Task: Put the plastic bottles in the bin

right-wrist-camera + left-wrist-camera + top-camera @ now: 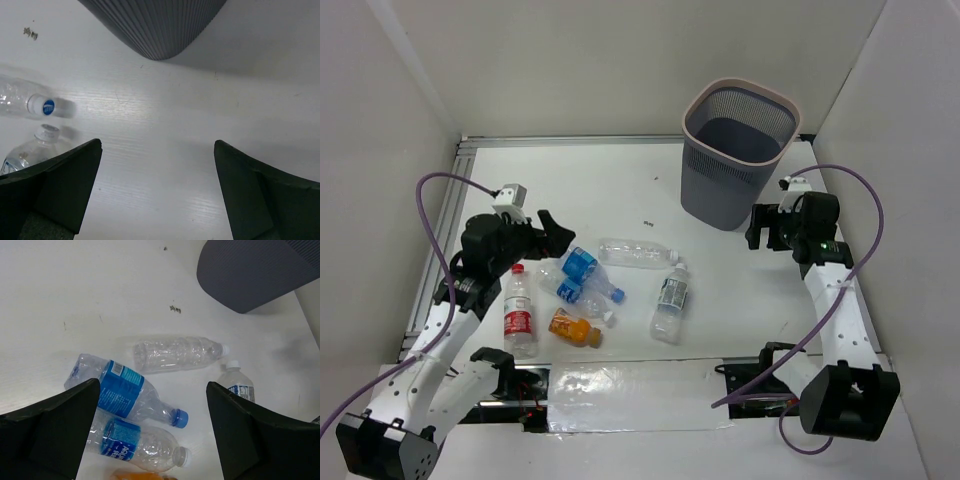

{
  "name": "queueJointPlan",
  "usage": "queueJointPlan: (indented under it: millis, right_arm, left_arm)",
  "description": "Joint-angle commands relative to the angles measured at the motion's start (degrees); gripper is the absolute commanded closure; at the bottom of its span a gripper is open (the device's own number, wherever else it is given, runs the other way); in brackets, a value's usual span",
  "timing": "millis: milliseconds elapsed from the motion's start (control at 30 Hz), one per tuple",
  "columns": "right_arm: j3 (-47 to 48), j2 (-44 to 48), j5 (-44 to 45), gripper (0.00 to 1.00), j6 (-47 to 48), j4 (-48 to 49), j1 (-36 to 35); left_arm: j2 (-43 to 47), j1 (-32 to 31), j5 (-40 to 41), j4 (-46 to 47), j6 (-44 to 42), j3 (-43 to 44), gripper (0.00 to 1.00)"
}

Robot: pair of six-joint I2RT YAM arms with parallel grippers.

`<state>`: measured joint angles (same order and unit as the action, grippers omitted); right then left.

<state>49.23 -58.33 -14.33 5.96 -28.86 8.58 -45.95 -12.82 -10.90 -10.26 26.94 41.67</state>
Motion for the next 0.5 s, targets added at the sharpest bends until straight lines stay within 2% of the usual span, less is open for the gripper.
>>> queueJointPlan:
  millis: [0, 100, 133, 167, 300, 367, 400, 433, 467]
  right_arm:
    - [1.3, 3.1, -3.9, 0.0, 5.2, -2.9, 0.3]
    - [0.8, 7.0, -9.7, 0.0, 12.5, -5.1, 0.8]
    - [0.1, 9.3, -13.4, 0.0, 18.6, -6.6, 0.8]
    - [0.1, 10.5, -13.4, 0.0, 21.2, -7.5, 0.8]
    - [-0.6, 14.6, -29.9, 0.01, 35.2, -13.7, 0.8]
    - [-0.6, 15.7, -34.5, 0.11, 44.1, -16.3, 0.8]
    - [-1.2, 15.7, -36.5, 0.29, 46.0, -17.2, 0.8]
    - [-1.2, 15.7, -39.4, 0.41, 47.7, -17.9, 0.1]
    - [-1.2, 14.6, -39.5, 0.51, 50.6, -17.9, -2.1]
  left_arm:
    - [0.6, 0.0, -1.6, -1.3, 1.4, -0.8, 0.0]
    - [0.6, -0.6, -1.6, -2.6, 2.0, -0.8, 0.0]
    - [0.6, -1.3, -1.6, -2.6, 2.7, -1.3, 0.0]
    - [0.6, -1.9, -1.6, -3.1, 2.7, -1.3, 0.0]
    - [0.6, -3.0, -1.6, -4.2, 4.6, -2.6, 0.0]
    - [0.6, -4.3, -0.4, -5.2, 6.7, -2.6, 0.0]
    - [0.6, -4.3, 0.2, -6.0, 7.4, -2.6, 0.03]
    - [0.6, -5.3, 0.2, -7.5, 8.0, -3.1, 0.08]
    - [0.6, -6.3, 0.9, -8.2, 9.1, -3.1, 0.31]
